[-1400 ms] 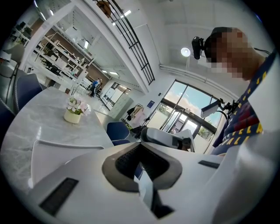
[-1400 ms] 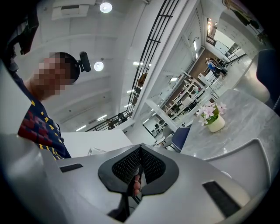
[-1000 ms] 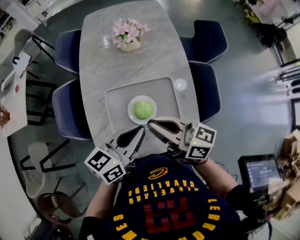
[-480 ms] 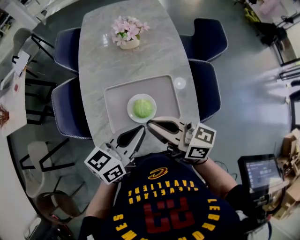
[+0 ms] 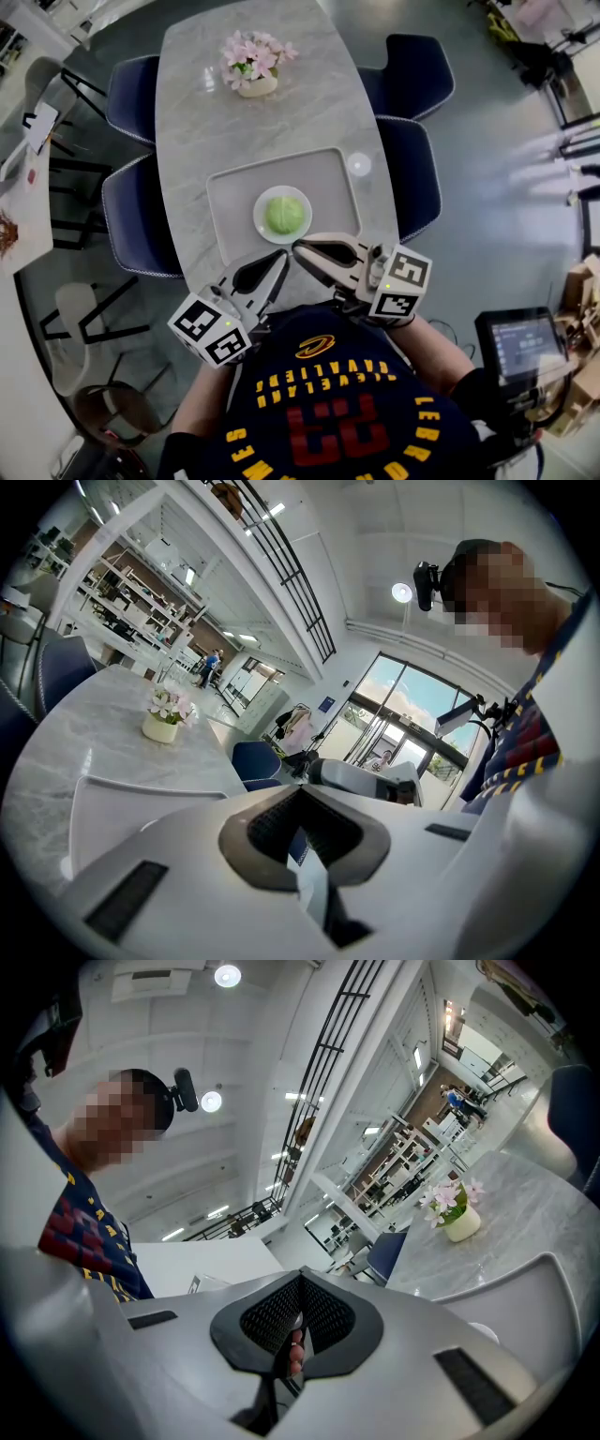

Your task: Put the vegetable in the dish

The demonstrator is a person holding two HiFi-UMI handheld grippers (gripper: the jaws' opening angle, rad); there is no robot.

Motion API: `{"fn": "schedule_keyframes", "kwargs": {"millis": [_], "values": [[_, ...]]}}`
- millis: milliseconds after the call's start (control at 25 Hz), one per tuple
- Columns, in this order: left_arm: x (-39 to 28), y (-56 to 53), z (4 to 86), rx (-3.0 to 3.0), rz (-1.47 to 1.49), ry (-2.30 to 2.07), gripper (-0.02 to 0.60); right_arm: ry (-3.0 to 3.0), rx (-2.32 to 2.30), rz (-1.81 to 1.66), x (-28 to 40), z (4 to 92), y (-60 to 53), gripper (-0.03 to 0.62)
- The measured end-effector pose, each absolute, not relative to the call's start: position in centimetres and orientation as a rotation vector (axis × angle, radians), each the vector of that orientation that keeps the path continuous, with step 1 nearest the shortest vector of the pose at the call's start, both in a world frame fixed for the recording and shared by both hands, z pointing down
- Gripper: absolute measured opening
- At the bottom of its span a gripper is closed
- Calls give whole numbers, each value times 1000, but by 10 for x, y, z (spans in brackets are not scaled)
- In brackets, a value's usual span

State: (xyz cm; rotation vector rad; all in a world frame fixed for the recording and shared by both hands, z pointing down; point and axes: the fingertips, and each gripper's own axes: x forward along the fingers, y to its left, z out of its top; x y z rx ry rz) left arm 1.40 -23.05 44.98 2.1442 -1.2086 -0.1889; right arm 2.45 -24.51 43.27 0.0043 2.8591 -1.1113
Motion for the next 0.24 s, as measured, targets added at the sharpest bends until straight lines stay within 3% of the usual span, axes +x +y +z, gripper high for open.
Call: {"fn": "schedule_keyframes", "kwargs": {"millis": [240], "values": [[14, -230, 450, 2145, -189, -1207, 0, 2859, 3, -1111, 24, 433, -245, 5]]}}
